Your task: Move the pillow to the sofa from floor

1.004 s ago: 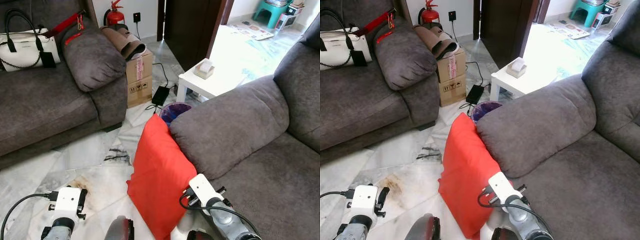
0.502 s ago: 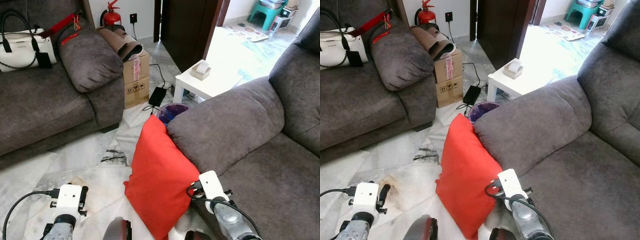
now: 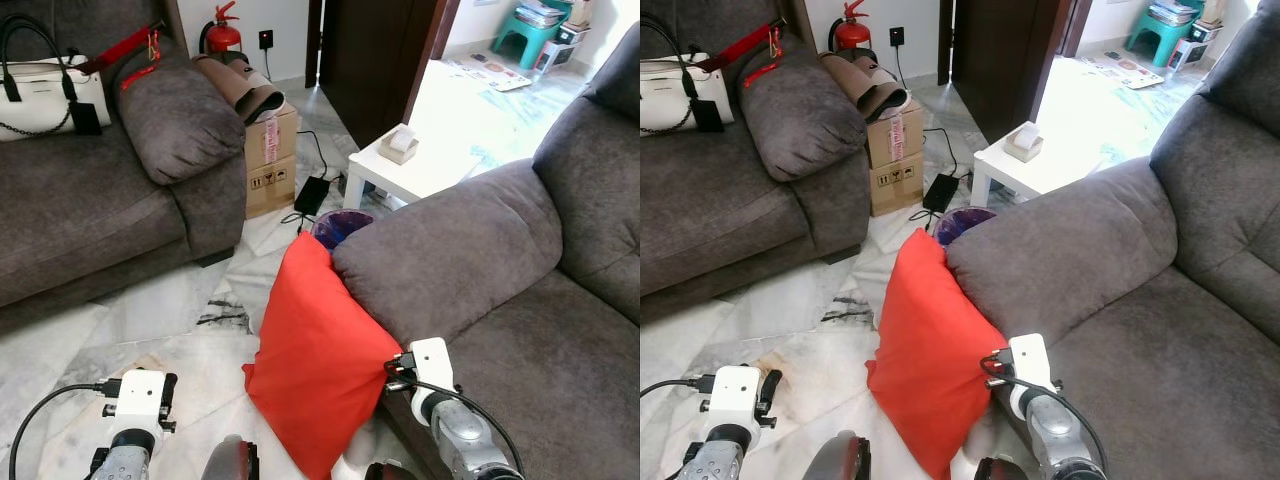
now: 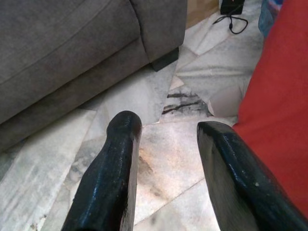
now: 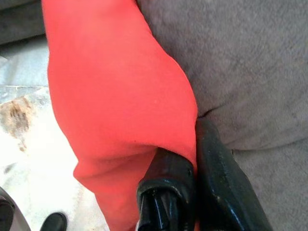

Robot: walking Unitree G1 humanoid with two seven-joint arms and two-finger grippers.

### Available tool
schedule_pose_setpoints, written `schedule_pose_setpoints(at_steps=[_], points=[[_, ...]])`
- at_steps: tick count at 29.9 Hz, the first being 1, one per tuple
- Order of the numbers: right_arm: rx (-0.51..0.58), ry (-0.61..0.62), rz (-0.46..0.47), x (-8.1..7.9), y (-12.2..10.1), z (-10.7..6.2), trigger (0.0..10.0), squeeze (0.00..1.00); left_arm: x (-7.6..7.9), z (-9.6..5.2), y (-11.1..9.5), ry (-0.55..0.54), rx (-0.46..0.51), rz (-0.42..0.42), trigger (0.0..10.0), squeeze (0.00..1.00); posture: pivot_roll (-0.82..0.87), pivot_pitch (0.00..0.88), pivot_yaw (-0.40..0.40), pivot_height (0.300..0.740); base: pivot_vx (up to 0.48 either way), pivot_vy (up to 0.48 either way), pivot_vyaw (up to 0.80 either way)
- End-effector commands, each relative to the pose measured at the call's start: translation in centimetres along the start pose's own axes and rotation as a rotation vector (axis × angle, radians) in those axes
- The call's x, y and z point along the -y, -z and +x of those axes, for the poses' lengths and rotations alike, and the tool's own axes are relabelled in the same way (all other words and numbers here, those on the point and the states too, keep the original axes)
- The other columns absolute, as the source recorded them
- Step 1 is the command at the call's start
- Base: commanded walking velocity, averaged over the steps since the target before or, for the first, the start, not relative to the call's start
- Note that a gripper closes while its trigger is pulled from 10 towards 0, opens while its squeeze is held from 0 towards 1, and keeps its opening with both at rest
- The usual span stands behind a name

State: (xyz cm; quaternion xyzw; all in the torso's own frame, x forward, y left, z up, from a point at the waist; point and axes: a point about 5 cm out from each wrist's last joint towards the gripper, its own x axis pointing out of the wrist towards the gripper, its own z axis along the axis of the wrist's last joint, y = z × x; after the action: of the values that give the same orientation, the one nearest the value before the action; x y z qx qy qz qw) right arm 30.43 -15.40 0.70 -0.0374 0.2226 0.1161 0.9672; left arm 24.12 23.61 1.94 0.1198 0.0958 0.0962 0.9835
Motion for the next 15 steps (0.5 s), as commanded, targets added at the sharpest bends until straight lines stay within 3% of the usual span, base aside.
schedule_pose_setpoints(at_steps=[1, 11, 15], points=[[0.045, 0.017, 0.051, 0.4, -0.7, 0.1, 10.0, 0.0, 0.0, -0.2, 0.6, -0.003, -0.023, 0.001, 10.0, 0.0, 0.25, 0.125, -0.078, 0.671, 0.0, 0.0, 0.0], [0.095, 0.016, 0.09, 1.1, -1.3, -0.1, 10.0, 0.0, -0.2, 1.2, -0.2, -0.008, -0.007, -0.007, 10.0, 0.0, 0.2, 0.059, -0.059, 0.736, 0.0, 0.0, 0.0], [0.138, 0.012, 0.122, 1.3, -1.7, -0.1, 10.0, 0.0, -0.5, 1.7, -0.5, 0.012, -0.003, 0.012, 10.0, 0.0, 0.19, 0.035, -0.034, 0.74, 0.0, 0.0, 0.0]])
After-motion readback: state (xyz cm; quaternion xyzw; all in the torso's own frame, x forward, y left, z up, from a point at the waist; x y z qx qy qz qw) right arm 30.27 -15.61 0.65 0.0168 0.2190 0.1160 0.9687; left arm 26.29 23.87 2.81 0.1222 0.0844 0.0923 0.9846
